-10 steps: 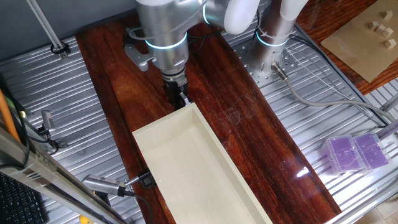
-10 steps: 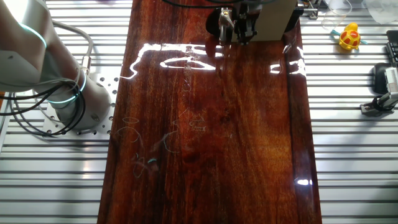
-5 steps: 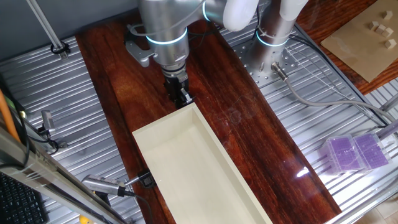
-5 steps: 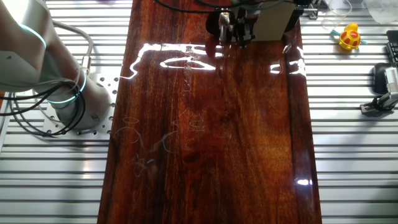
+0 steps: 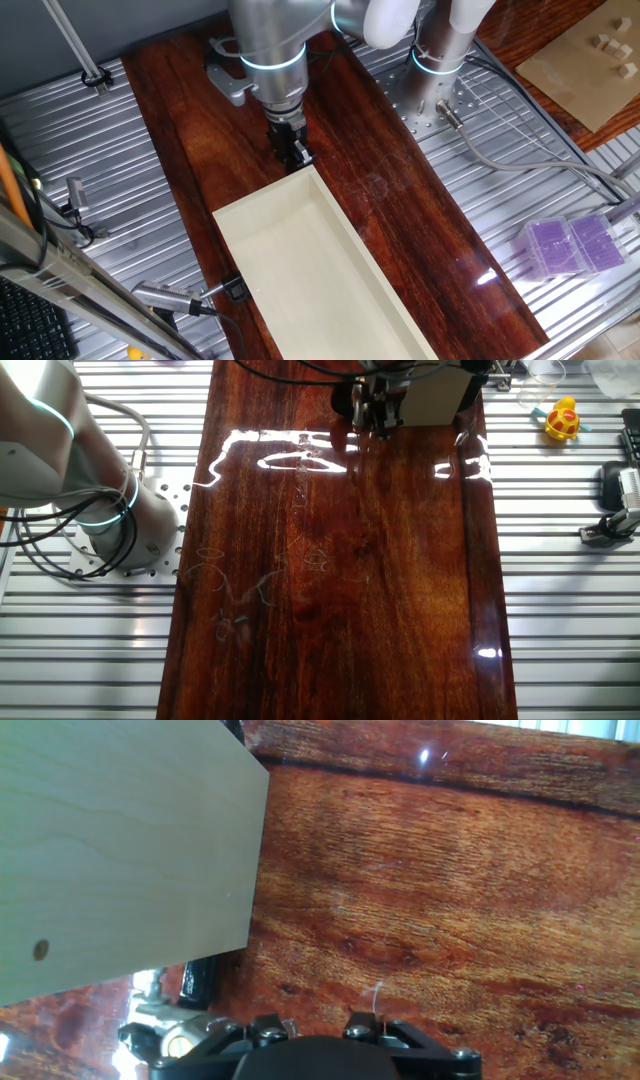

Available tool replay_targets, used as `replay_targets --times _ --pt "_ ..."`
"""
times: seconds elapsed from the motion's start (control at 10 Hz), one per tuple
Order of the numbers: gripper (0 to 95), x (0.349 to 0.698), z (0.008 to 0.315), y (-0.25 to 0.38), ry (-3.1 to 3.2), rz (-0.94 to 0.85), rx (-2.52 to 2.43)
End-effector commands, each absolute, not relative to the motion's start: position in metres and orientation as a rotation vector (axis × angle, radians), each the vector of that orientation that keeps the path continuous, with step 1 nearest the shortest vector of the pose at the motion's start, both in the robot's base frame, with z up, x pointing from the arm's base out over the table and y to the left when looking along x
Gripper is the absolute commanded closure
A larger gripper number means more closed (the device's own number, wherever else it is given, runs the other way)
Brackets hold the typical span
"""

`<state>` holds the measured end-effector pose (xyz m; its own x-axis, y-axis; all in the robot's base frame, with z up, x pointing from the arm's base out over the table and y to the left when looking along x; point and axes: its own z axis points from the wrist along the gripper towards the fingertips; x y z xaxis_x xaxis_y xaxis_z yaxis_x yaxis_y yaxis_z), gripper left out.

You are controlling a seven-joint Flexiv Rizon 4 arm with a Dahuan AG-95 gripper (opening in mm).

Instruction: Turn off the water tap

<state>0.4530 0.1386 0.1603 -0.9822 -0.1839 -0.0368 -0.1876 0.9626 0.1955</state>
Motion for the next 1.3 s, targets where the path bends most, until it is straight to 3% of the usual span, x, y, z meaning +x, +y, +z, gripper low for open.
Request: replay_targets --times 0.1,0.9,1.0,1.3 --pt "57.0 0.454 0.16 0.139 3.091 0.309 -0.3" --pt "57.0 0.475 0.172 0.138 3.096 0.304 -0.433" --pt "95.0 0.475 0.172 0.138 3.097 0.302 -0.419" --pt "95.0 0.475 0.172 0.138 3.122 0.266 -0.275"
